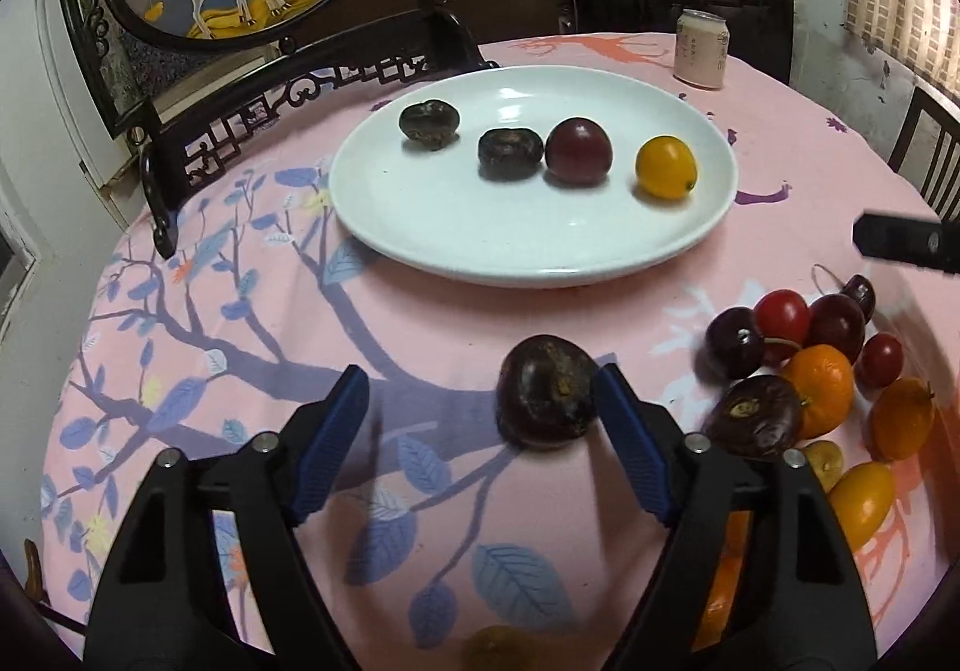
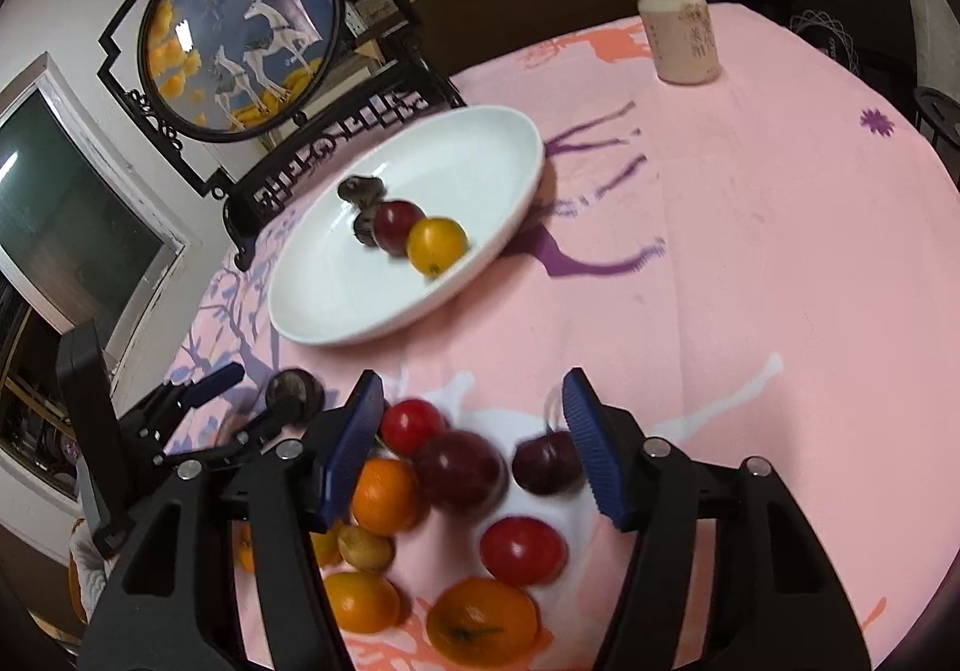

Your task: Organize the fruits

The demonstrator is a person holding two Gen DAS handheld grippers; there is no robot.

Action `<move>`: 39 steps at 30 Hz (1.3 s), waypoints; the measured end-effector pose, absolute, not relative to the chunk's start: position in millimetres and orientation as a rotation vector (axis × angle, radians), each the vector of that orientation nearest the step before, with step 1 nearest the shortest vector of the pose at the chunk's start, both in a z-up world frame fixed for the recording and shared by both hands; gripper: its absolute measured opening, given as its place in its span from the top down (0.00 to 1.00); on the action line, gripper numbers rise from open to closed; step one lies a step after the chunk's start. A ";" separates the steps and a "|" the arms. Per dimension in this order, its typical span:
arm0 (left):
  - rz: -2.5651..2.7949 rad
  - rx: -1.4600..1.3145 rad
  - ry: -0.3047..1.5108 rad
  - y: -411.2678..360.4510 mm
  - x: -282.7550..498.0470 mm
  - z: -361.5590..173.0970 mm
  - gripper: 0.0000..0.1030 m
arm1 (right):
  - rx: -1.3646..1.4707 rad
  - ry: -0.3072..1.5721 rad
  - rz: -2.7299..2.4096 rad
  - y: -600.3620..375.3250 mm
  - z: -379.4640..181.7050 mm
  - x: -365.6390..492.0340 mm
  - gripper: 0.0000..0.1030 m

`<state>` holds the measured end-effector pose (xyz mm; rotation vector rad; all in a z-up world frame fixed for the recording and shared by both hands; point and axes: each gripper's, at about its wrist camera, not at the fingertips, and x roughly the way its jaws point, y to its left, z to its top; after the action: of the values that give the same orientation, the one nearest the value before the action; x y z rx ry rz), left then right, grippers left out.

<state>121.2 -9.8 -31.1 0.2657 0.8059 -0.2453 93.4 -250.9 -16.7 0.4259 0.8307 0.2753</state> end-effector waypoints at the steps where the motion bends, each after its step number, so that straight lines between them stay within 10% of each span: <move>1: -0.252 0.258 0.808 -9.7 121.7 -31.0 0.28 | 0.426 0.841 0.272 -251.8 -20.2 92.1 0.43; 15: -0.346 0.255 0.859 -29.3 126.9 -44.8 0.60 | 0.457 0.871 0.254 -262.9 -37.5 81.3 0.57; 24: -0.339 0.224 0.870 -21.5 124.7 -42.7 0.61 | 0.431 0.860 0.244 -264.7 -37.8 78.8 0.76; 39: -0.327 0.218 0.860 -19.5 123.1 -40.0 0.61 | 0.425 0.876 0.246 -262.7 -44.5 86.9 0.74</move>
<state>123.1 -19.5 -40.0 0.2180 0.8604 -0.3268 86.9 -262.7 -44.5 0.4247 0.8755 0.2464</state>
